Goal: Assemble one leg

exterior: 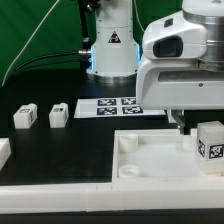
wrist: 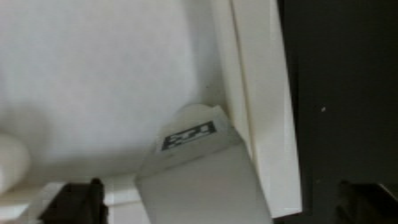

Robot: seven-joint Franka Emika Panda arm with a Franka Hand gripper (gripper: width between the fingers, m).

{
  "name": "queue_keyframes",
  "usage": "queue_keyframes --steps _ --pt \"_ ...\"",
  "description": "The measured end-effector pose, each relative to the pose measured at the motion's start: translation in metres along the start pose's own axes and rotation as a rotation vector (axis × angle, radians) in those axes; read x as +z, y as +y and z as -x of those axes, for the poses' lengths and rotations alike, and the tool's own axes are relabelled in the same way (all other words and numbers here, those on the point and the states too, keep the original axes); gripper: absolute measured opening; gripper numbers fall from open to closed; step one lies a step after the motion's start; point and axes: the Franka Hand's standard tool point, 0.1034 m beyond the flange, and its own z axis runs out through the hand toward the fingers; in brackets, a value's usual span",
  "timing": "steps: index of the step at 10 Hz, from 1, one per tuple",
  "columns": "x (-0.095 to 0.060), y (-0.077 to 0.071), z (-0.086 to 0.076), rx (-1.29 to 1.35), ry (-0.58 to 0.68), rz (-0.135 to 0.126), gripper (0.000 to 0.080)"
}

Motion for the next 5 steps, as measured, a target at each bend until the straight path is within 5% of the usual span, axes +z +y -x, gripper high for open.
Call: queue_keyframes --steps 5 --pt "-0.0001 0.0013 -0.0004 -0.194 0.001 -0.002 0.0649"
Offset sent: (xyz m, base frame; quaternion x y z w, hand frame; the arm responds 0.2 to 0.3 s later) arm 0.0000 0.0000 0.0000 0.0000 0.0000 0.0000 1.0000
